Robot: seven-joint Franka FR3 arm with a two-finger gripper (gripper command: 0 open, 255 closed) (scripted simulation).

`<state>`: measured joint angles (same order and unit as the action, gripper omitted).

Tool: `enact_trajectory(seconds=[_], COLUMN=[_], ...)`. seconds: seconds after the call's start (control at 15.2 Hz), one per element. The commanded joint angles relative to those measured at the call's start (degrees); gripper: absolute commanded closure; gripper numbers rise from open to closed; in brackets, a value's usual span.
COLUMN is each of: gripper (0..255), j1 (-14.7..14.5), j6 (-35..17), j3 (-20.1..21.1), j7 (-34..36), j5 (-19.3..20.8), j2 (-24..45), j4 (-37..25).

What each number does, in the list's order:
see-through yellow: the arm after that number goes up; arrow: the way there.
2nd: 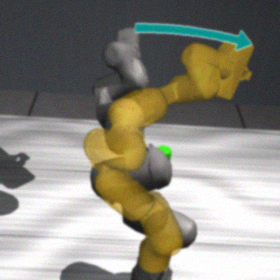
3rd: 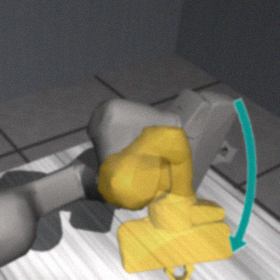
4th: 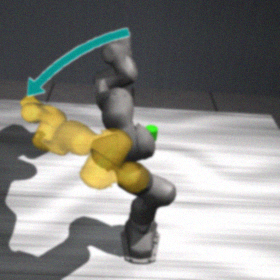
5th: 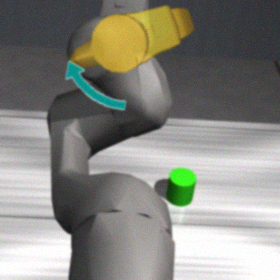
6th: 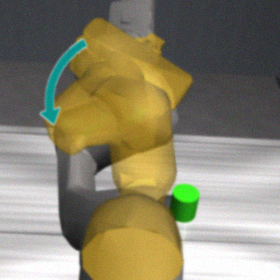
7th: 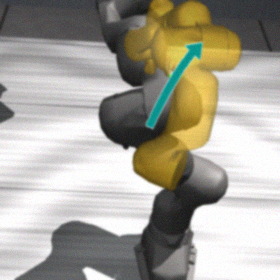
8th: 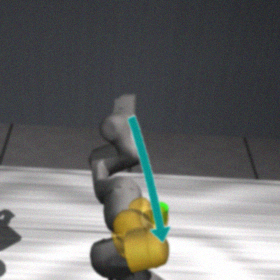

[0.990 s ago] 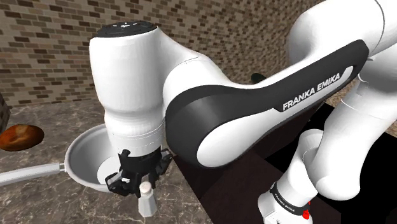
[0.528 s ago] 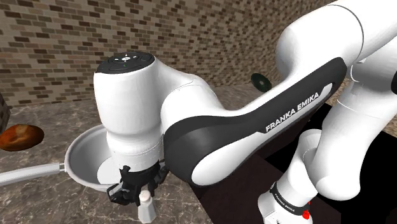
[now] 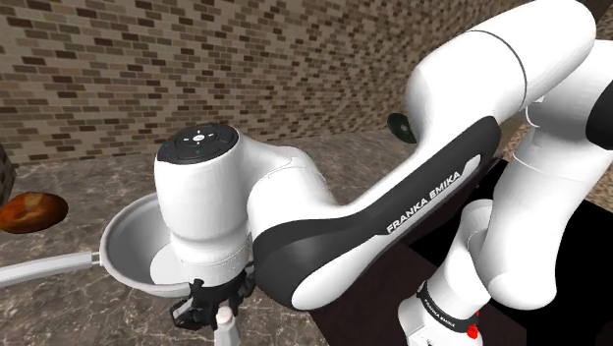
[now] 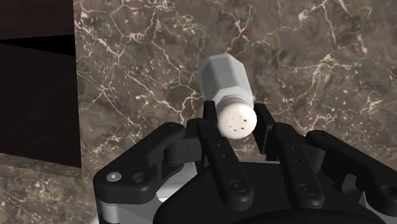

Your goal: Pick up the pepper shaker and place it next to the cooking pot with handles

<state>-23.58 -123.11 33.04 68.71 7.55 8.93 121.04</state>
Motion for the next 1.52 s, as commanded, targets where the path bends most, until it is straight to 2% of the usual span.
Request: enact_trajectory(seconds=[0.0,0.73,1.25,1.32,1.45], gripper=[255,255,255,0,0], j1=[-0.26,-1.66,-1.67,-1.67,-1.67], j6=[-1.29,-8.66,-8.67,-8.67,-8.67], j3=[-0.17,-1.91,-1.92,-1.92,-1.92], j7=[0.74,4.31,4.30,4.30,4.30], j5=[0.95,6.00,6.00,6.00,6.00], j2=[1.32,7.74,7.73,7.73,7.73], j4=[0.20,2.36,2.36,2.36,2.36])
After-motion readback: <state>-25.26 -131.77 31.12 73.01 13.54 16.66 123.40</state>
